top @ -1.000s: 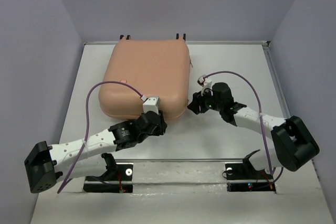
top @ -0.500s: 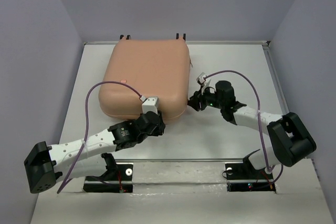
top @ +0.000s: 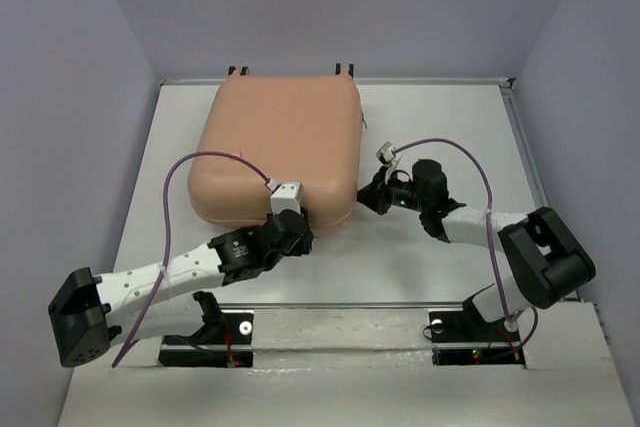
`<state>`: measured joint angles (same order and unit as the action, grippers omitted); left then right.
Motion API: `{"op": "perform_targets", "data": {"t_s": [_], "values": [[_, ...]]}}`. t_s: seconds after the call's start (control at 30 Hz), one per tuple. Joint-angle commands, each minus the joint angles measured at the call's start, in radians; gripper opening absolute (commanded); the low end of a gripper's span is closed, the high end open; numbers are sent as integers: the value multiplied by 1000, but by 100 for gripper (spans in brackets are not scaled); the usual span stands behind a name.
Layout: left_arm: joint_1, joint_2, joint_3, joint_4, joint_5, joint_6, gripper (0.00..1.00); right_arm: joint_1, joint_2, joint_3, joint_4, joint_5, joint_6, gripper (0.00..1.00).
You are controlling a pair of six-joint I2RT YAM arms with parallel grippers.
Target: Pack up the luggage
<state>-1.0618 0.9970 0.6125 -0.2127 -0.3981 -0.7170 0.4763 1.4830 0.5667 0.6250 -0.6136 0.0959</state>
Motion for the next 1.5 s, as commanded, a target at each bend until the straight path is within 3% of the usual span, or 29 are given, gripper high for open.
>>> {"op": "perform_targets", "data": {"t_s": [0.0, 0.2, 0.37, 0.57, 0.83, 1.0, 1.1, 1.2, 1.3, 1.33, 1.47], "values": [[16, 14, 70, 50, -65, 34, 38, 2, -32, -42, 196, 12, 82, 7], [87, 28, 138, 81, -52, 93, 38, 27, -221, -138, -9, 145, 131, 7], [115, 83, 184, 128, -38, 139, 39, 85, -378, -142, -362, 253, 163, 7], [145, 138, 233, 194, -21, 163, 39, 359, -408, -96, -556, 380, 261, 7], [145, 196, 265, 253, 47, 162, 38, 640, -300, -44, -432, 529, 407, 7], [145, 230, 289, 260, 48, 166, 38, 765, -254, -44, -151, 566, 494, 7], [145, 235, 311, 257, 41, 180, 38, 812, -273, -28, -233, 687, 505, 7], [145, 209, 305, 248, 44, 172, 38, 797, -342, -42, -410, 892, 493, 7], [145, 154, 261, 240, 42, 148, 38, 580, -418, -108, -470, 839, 499, 11], [145, 137, 228, 236, 38, 139, 38, 467, -438, -128, -467, 815, 496, 26], [145, 39, 150, 220, 28, 96, 39, 314, -455, -111, -461, 761, 352, 52]]}}
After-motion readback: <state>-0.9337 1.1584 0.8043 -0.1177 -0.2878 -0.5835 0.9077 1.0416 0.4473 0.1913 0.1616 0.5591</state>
